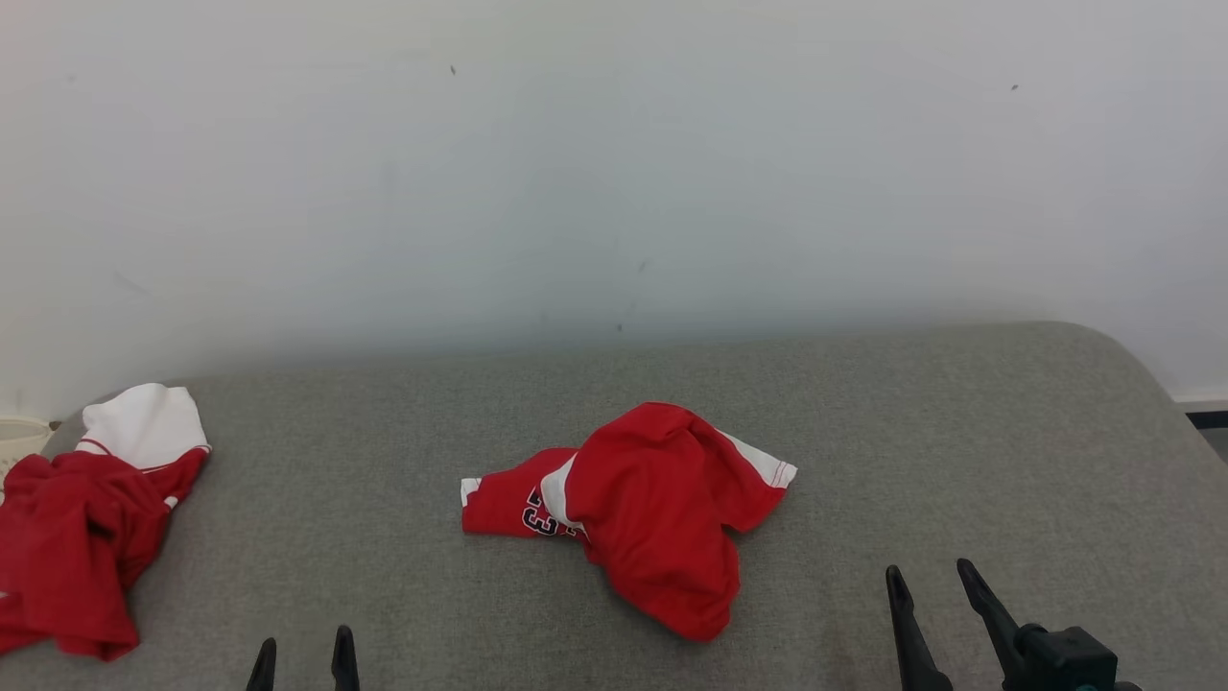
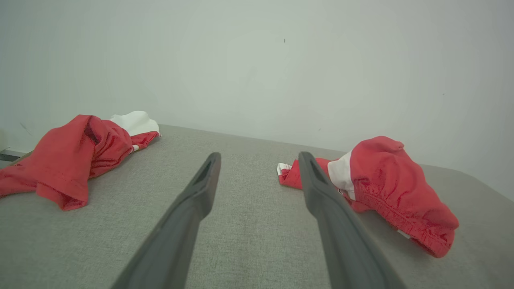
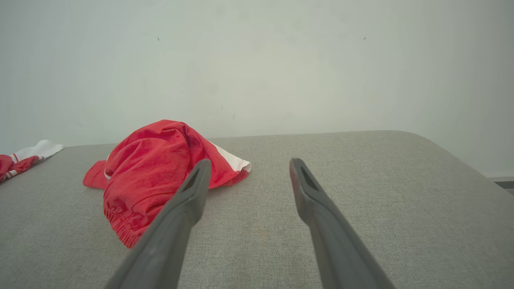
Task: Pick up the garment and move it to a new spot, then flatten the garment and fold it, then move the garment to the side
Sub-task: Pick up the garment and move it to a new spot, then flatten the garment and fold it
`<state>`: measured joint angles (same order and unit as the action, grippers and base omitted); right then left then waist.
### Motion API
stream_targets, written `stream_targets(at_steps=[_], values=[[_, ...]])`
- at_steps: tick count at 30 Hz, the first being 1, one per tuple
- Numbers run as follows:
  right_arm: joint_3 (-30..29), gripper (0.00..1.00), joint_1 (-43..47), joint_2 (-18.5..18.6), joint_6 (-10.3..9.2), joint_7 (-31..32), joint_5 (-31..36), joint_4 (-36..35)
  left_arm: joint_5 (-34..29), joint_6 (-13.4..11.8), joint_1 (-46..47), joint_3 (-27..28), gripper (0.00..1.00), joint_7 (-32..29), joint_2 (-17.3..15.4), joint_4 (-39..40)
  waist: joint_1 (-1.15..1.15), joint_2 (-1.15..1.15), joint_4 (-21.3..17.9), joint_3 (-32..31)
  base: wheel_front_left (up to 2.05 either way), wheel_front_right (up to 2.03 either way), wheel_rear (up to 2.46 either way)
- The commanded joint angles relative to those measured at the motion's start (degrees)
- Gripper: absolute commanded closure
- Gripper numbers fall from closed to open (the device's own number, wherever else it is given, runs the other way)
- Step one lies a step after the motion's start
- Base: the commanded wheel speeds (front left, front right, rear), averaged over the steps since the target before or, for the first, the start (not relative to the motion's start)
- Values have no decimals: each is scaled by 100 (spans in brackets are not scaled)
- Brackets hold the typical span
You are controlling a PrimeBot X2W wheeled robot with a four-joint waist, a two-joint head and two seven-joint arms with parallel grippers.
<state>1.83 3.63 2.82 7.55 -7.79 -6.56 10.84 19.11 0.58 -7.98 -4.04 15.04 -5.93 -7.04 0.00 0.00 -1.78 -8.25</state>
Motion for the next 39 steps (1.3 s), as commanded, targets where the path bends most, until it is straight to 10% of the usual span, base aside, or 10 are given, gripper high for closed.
stream_targets(at_steps=[1, 39], values=[[-16, 0, 56, 4, -12, -55, 15, 23, -72, 14, -80, 18, 0, 17, -27, -26, 0, 0, 66, -22, 0, 0, 0], [248, 0, -175, 3, -12, -206, 50, 202, -210, 516, -114, -27, 0, -333, 136, -254, 0, 0, -403, 163, 0, 0, 0]])
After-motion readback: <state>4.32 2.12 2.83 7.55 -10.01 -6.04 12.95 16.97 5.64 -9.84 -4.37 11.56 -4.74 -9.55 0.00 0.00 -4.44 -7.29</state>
